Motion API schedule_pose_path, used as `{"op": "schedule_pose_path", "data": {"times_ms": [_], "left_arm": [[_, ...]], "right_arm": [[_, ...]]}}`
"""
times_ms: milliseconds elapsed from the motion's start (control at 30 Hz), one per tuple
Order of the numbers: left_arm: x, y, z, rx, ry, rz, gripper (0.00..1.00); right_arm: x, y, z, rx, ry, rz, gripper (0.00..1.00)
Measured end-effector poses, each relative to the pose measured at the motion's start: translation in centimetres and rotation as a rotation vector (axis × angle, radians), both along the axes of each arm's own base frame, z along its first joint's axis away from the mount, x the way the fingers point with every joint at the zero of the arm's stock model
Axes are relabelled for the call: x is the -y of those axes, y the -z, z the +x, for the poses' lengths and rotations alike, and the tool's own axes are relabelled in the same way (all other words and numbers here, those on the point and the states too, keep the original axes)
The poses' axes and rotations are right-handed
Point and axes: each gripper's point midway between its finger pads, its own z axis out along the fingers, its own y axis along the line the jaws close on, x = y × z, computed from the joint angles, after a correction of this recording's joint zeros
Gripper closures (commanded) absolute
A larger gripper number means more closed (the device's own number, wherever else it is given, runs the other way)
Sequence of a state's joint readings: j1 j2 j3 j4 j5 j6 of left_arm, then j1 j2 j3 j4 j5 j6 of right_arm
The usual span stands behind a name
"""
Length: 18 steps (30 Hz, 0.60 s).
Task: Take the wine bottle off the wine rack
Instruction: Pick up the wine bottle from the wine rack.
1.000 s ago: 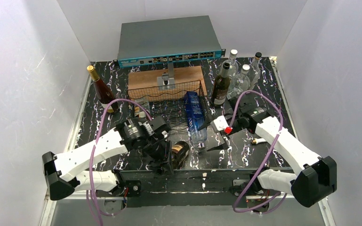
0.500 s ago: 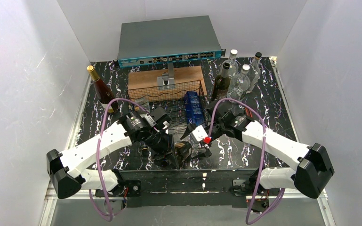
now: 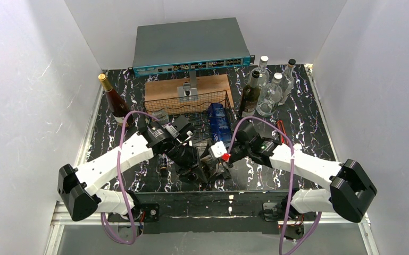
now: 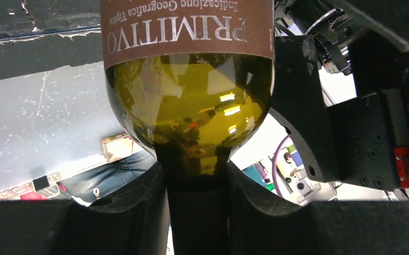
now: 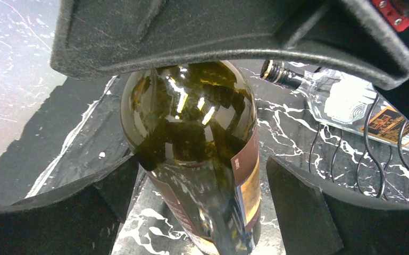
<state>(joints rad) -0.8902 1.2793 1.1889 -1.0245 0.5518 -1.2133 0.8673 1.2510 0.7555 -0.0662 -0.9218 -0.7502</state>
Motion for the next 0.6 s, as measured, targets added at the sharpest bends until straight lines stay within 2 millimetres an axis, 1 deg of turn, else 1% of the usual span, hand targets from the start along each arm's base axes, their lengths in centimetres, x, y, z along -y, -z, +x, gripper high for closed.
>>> {"op": "schedule_pose_path", "data": {"times_ms": [233,367,400,433,600], "left_arm": [[0.7,-0.1,0.5,-0.016,-0.023,-0.021,1.00],[1.0,-0.3,0.8,-0.027,-0.039,-0.030,1.00],[1.0,-0.3,0.9,-0.030,-0.045,-0.032,0.95],[1.0,-0.3,1.0,-0.033,-0.049,-0.034,0.89],[1.1,-0.5,1.2,-0.043,-0.062,-0.039,0.70]], "right_arm": [[-0.6,1.1,-0.2,-0.001,0.007,0.022,0.00],[-1.2,1.4,-0.2,0.008,0.005,0.029,0.00],[-1.4,1.4,-0.3,0.010,0.003,0.032,0.00],[-1.6,1.4,-0.3,0.011,0.004,0.035,0.05],[-1.9,1.4,-0.1,0.032,0.009,0.059,0.22]]}}
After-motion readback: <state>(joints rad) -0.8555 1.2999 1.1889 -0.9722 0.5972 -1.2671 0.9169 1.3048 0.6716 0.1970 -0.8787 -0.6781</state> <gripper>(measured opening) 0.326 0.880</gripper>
